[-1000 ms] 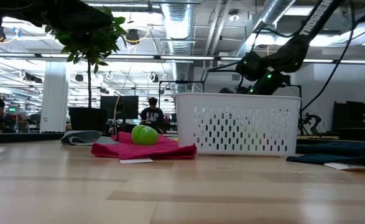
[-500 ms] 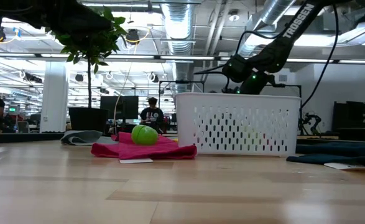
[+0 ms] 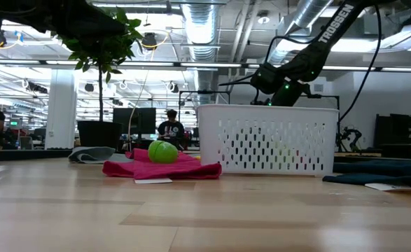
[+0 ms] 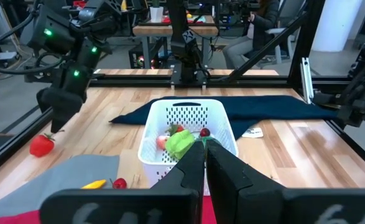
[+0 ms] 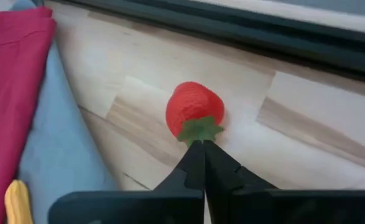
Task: Pick and placing Produce into tupperware
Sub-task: Put the strawberry into the white bin
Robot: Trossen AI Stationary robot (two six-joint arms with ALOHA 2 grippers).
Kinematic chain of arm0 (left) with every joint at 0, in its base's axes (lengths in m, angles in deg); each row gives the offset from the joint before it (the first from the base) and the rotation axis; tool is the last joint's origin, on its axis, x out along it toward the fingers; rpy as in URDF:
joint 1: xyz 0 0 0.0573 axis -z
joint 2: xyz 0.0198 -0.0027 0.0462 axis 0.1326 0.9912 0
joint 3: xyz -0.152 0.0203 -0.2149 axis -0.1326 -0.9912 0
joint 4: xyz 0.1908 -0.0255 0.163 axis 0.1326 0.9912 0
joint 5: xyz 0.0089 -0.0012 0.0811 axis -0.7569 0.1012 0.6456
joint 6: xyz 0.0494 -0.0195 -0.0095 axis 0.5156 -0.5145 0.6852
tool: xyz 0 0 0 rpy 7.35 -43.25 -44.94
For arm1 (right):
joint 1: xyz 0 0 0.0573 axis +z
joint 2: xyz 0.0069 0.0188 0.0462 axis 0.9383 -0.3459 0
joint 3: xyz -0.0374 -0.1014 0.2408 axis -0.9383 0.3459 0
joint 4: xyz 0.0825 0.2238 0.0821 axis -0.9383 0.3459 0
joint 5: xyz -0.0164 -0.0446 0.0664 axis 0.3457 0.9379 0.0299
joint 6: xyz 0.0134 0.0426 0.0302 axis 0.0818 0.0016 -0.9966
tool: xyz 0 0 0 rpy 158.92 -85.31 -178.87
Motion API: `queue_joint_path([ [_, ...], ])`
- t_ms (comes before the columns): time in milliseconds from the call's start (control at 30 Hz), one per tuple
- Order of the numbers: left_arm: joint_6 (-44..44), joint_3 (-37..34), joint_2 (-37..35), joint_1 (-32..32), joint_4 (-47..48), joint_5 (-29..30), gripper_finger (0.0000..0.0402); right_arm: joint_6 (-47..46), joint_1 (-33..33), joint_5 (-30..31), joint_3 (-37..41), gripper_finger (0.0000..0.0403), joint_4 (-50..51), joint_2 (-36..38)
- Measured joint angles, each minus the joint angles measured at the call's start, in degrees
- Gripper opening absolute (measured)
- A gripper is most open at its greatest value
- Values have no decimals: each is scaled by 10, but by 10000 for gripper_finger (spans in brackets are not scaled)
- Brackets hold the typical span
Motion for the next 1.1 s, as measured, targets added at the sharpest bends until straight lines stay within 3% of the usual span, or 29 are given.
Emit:
queue_joint_path([
  [267,0,0,0,0,0,0,6,6,0,-4,0,10,21,0],
  [433,0,0,0,0,0,0,6,3,0,-13,0,27,21,0],
  [600,0,0,0,0,0,0,6,5,0,-17,0,10,20,5],
  [1100,0,0,0,0,0,0,6,6,12,-14,0,10,21,30],
])
